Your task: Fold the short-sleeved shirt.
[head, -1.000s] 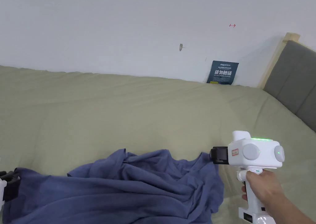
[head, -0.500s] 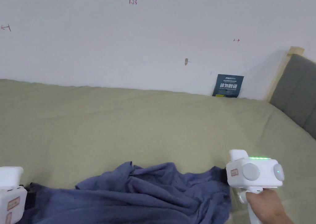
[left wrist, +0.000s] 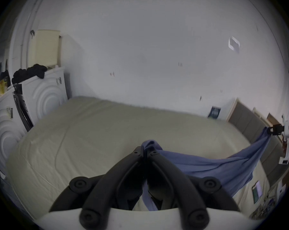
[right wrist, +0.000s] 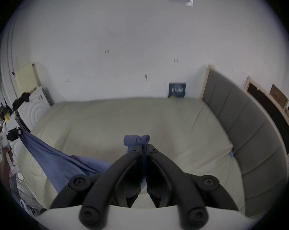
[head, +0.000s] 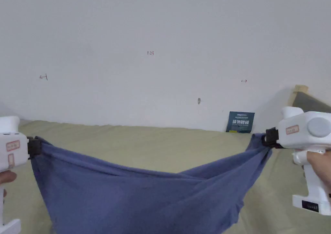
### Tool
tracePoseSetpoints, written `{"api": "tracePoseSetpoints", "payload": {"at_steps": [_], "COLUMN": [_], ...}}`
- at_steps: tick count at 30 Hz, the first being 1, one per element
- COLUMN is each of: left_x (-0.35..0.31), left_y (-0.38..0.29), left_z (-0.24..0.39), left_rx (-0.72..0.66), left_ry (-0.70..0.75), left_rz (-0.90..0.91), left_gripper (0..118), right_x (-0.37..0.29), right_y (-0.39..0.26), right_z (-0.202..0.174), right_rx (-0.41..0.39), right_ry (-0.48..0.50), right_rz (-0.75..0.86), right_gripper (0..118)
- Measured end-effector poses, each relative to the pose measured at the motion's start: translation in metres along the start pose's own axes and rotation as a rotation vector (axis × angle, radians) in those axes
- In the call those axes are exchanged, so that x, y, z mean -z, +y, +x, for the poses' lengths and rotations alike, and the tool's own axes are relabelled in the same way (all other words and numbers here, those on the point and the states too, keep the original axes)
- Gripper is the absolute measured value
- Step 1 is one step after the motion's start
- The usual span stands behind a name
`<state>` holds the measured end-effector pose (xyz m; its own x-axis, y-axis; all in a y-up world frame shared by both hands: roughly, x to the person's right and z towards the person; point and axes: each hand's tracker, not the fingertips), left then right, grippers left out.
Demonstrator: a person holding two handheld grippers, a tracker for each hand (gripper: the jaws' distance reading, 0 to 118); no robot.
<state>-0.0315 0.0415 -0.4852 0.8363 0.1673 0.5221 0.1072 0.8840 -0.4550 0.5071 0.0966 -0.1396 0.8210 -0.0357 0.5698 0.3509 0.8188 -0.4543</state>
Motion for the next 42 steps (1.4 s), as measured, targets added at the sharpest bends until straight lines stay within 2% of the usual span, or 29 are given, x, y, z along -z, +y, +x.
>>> {"api": "tracePoseSetpoints", "payload": {"at_steps": [9,11,13,16,23,30,34,42], "left_x": [-0.091,-0.106,-0.113,-0.108,-0.08,-0.035,-0.001,0.085], "left_y": [0.179,0.215,0.236,0.248,0.237,0.212,0.176,0.063], "left_z": [-0.001,0.01,0.019,0.023,0.032,0.027,0.021,0.002], "left_rx": [-0.025,0.041,0.064,0.04,0.03,0.021,0.0,-0.032], "left_ry": [0.052,0.088,0.131,0.115,0.098,0.087,0.093,0.064], "left_rz": [0.265,0.292,0.3,0.321,0.326,0.271,0.224,0.084], "left_gripper": [0,0,0,0,0,0,0,0], "right_x": [-0.152,-0.178,-0.189,-0.19,-0.161,-0.113,-0.064,0.05], "right_y": [0.139,0.166,0.183,0.194,0.192,0.17,0.14,0.03], "right_z": [-0.003,-0.008,-0.012,-0.022,-0.022,-0.008,0.001,0.009], "right_rx": [0.0,0.014,0.025,0.024,0.098,0.167,0.186,0.198], "right_ry": [-0.05,-0.049,-0.047,-0.065,-0.046,-0.042,-0.048,-0.085], "right_rz": [0.233,0.28,0.3,0.323,0.387,0.346,0.292,0.138], "right_gripper": [4,4,4,4,4,4,4,4]}}
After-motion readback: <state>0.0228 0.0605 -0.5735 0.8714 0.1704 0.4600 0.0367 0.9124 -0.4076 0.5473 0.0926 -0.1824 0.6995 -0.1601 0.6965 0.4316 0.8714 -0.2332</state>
